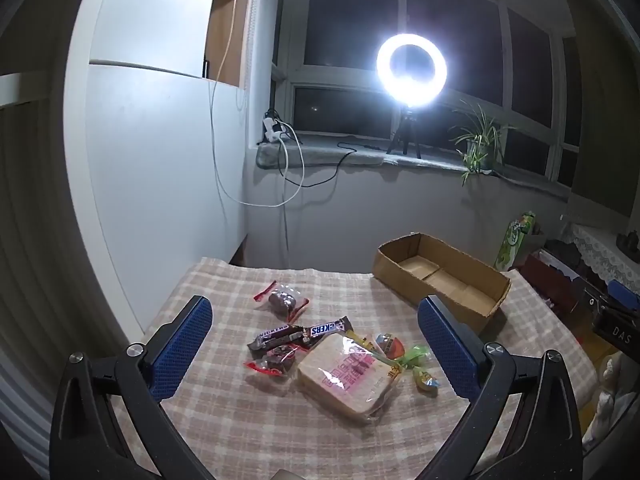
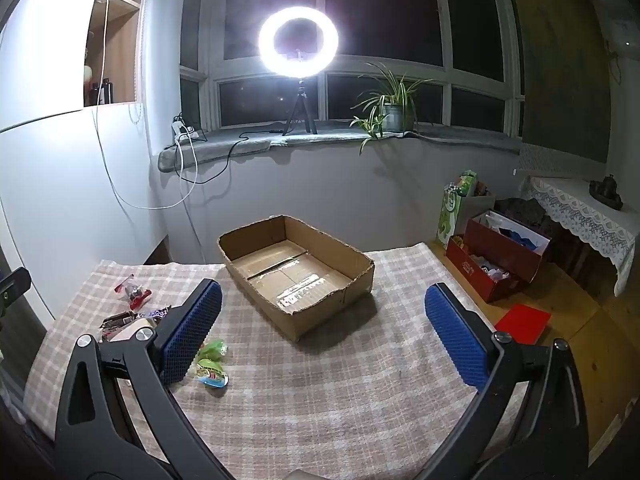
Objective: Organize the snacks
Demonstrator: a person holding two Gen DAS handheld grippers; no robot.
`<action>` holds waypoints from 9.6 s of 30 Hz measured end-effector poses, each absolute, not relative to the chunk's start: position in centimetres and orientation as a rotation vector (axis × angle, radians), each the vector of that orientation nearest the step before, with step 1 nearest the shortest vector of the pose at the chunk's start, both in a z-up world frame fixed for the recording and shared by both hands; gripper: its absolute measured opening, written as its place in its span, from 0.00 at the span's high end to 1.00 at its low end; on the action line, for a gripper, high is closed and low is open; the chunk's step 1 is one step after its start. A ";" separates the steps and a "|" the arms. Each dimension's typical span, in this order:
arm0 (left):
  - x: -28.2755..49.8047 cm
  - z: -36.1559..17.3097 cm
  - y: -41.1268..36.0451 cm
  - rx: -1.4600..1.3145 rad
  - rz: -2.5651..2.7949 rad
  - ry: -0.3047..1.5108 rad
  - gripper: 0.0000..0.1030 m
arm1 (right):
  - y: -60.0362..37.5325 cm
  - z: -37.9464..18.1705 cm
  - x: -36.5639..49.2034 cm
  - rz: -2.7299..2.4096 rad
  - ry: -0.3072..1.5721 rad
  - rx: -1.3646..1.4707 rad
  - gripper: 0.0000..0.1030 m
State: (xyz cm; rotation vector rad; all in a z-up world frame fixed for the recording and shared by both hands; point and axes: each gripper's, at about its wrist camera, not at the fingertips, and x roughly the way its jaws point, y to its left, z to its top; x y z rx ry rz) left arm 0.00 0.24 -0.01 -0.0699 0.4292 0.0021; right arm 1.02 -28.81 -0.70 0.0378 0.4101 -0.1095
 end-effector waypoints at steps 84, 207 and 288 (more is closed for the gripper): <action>0.6 -2.2 0.9 -0.107 -0.005 0.516 0.01 | -27.2 -3.3 3.1 0.069 0.521 0.017 0.00; 20.1 -7.4 -17.5 -0.181 -0.514 0.819 0.56 | -35.3 -7.9 26.1 0.530 1.016 0.227 0.55; 11.8 -14.7 7.8 -0.254 -0.100 0.898 0.44 | -20.1 -15.2 14.2 0.594 1.097 -0.149 0.31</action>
